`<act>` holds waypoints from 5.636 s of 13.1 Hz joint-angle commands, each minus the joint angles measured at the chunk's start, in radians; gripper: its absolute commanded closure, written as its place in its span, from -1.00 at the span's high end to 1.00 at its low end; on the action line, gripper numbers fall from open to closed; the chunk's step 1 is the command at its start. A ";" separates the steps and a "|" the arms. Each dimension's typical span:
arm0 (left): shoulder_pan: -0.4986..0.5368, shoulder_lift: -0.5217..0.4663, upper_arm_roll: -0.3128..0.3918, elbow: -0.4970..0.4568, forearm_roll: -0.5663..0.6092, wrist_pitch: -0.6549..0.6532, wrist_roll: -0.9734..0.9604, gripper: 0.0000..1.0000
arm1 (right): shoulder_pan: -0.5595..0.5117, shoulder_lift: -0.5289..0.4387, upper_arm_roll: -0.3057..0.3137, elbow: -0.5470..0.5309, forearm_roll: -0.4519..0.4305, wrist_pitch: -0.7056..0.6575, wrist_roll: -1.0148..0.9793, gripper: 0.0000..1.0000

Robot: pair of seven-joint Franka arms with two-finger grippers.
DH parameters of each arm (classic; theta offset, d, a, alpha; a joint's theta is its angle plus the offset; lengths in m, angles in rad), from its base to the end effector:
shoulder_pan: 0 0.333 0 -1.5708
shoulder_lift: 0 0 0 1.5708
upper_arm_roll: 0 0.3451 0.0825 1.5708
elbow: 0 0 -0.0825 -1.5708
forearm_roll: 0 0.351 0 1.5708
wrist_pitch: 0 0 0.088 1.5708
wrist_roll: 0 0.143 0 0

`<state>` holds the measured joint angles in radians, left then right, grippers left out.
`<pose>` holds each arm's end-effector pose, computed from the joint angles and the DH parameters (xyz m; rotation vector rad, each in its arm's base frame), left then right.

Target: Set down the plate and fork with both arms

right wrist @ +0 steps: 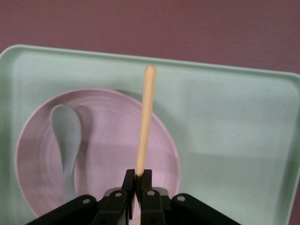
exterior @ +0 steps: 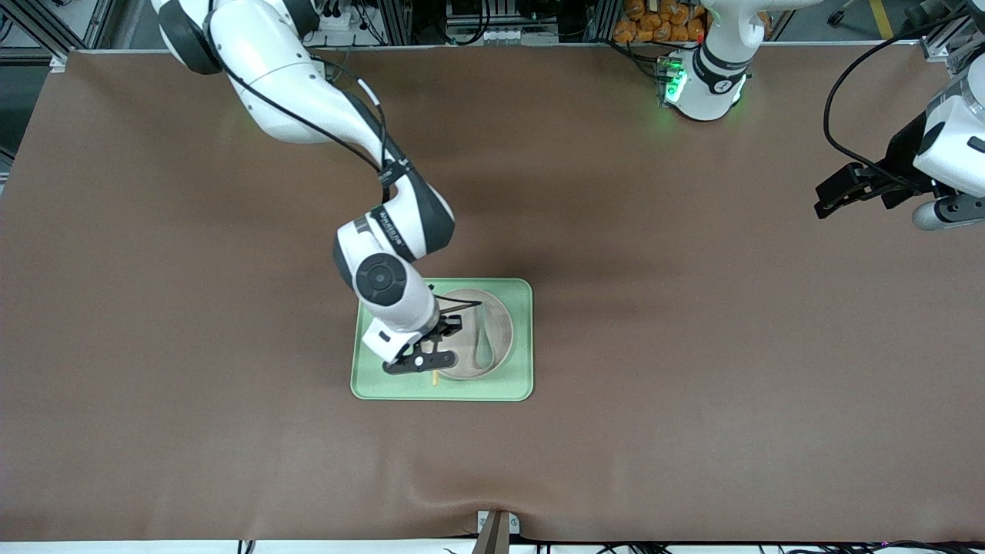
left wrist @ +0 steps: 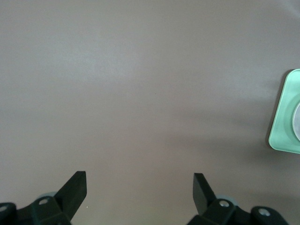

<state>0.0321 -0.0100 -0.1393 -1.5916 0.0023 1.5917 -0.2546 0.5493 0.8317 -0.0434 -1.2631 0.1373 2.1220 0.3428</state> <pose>0.5174 -0.0557 0.6155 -3.1312 -0.2311 -0.0165 0.6452 0.3787 0.2604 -3.0471 -0.1638 0.0150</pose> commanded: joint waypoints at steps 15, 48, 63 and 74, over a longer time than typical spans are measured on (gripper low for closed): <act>0.009 -0.019 -0.026 -0.028 -0.016 0.016 0.018 1.00 | -0.115 -0.241 0.034 -0.590 0.444 0.458 -0.462 -1.00; 0.012 -0.025 -0.042 -0.014 -0.056 -0.019 0.020 1.00 | -0.356 -0.404 -0.322 -0.076 0.227 -0.752 -0.562 0.34; 0.023 -0.065 -0.042 -0.018 -0.039 -0.055 0.087 1.00 | -0.575 -0.770 0.074 -0.239 -0.081 -0.746 -0.257 1.00; 0.025 -0.077 -0.037 -0.018 -0.019 -0.055 0.132 1.00 | -0.589 -0.920 0.074 -0.345 -0.091 -0.647 -0.438 1.00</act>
<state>0.0467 -0.0618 -0.1703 -1.5968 -0.0300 1.5474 -0.1425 -0.0375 0.0421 0.0269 -1.4270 0.0585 1.3868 -0.0849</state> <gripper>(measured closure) 0.000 0.000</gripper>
